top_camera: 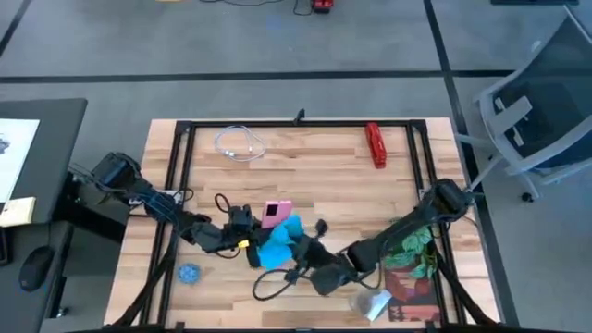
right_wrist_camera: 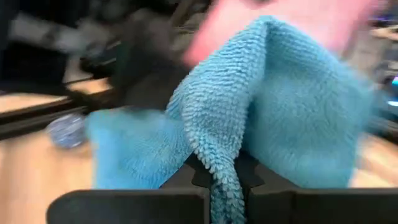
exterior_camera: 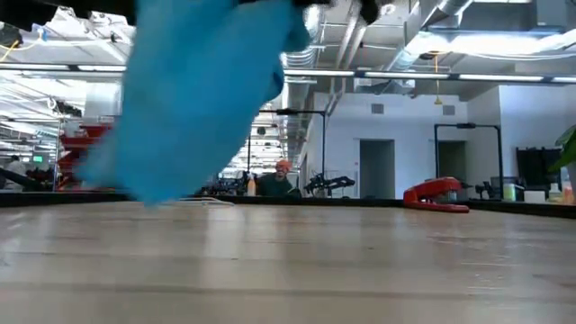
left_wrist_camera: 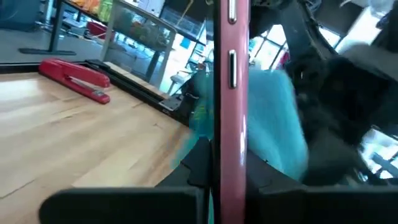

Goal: Apply microfiber cloth
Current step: Wipe the back and front of the cellphone with the blue microfiber cloth

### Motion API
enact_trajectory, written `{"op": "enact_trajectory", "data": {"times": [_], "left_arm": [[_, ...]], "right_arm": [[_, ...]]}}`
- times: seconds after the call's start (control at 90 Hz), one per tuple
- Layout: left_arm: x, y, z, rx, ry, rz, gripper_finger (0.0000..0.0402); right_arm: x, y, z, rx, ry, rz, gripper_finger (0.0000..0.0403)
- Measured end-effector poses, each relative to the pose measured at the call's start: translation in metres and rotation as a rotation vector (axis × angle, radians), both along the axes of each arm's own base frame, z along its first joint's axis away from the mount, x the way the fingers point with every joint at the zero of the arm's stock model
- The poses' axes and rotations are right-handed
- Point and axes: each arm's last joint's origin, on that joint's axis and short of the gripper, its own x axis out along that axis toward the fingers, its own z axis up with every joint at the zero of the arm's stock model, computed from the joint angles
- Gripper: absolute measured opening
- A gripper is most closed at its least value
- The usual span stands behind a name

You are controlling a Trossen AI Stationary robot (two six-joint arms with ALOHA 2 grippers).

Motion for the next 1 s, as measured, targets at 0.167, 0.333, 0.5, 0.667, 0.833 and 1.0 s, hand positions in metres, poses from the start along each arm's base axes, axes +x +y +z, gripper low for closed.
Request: {"op": "enact_trajectory", "data": {"times": [0.167,0.333,0.5,0.667,0.833,1.0], "left_arm": [[0.000,-0.001,0.000,0.004,0.003,-0.012,0.0011],[0.000,0.000,-0.002,0.015,0.015,0.000,0.0011],[0.001,0.002,0.000,0.006,0.002,0.011,0.0011],[0.001,0.002,0.000,0.006,0.005,0.016,0.0011],[0.001,0.002,-0.001,0.008,0.008,0.029,0.0011],[0.000,0.000,0.000,0.003,0.001,0.010,0.0011]], "right_arm": [[-0.005,0.002,-0.001,0.026,0.015,0.004,0.0000],[0.008,0.004,-0.010,0.102,0.001,0.117,0.0000],[0.028,0.007,-0.019,0.114,-0.067,0.276,0.0000],[0.036,0.001,-0.024,0.112,-0.084,0.267,0.0000],[0.021,0.001,-0.022,0.092,-0.043,0.095,0.0000],[0.002,0.005,-0.012,0.050,-0.039,-0.021,0.0000]]}}
